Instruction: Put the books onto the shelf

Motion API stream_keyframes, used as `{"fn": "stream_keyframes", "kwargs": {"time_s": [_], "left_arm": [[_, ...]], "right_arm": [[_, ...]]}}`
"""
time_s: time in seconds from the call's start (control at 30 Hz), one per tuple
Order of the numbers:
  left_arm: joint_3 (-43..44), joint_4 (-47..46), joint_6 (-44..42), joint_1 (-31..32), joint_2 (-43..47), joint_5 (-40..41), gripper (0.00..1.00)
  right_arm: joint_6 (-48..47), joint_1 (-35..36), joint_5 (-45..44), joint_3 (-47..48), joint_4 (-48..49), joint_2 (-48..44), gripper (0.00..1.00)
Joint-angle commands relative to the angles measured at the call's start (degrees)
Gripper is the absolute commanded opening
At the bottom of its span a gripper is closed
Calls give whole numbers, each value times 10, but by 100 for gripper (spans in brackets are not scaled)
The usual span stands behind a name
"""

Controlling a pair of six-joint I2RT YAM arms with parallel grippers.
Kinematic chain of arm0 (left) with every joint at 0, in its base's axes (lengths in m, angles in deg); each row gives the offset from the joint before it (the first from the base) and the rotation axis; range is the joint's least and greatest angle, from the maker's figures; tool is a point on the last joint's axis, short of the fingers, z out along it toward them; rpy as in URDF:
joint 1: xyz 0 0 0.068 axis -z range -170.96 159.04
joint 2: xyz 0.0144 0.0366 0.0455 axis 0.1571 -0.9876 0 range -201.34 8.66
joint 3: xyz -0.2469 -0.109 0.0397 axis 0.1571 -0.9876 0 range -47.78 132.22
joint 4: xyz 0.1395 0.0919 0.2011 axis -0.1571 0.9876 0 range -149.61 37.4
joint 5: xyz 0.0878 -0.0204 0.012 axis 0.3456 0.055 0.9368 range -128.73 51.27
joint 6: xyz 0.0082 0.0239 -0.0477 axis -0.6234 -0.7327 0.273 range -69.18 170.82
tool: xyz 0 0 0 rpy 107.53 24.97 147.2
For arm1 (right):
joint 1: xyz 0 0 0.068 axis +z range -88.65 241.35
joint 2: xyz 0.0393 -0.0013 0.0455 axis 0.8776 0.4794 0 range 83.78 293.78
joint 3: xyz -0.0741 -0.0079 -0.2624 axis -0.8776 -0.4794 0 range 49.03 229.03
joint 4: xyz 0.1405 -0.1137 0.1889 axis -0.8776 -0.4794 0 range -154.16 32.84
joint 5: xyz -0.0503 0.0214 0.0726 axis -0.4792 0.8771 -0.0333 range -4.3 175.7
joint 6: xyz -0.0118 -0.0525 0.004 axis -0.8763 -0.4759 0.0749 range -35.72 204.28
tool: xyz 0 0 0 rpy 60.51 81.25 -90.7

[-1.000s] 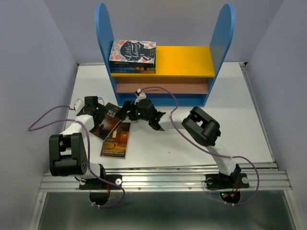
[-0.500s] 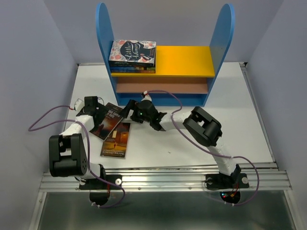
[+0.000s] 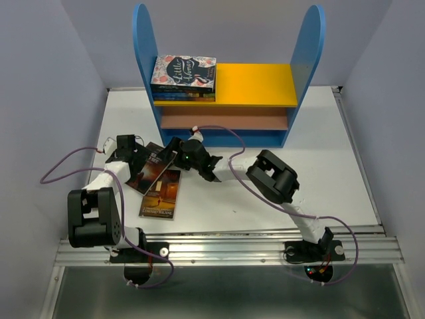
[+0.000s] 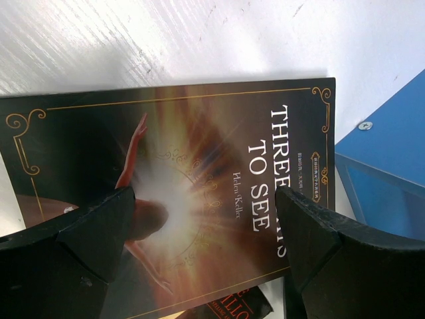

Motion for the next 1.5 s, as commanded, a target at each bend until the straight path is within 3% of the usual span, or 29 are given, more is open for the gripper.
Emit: {"fn": "stream_keyframes", "kwargs": {"time_s": [0.0,0.07,0.3,0.57,0.7,0.9,1.07,1.23,1.47], "left_arm": [[-12,12,-7,-1,15,-17,99],[-12,14,-10,-1,17,-17,99],[-14,1,-21,-1,3,-37,99],[-14,-5,-27,-1,0,-46,99],[-20,-12,-29,-1,1,-56,99],[-21,-7,-30,-1,14,-64,99],[-10,22,-36,-1,73,-68,99],[34,74,-65,1,167,-84,99],[87,76,-132,4,274,-189,99]], "right_arm": [[-8,11,-15,26,-69,48,97],[-11,11,-18,29,-65,54,94],[-9,11,-33,11,-34,57,67],[-16,16,-43,4,15,69,48],[-19,16,-46,-26,71,66,23],[-45,26,-64,-67,174,51,1],[-78,26,-60,-108,228,18,1],[-178,26,-63,-193,274,-106,1],[-274,26,-27,-320,192,-310,1]]}}
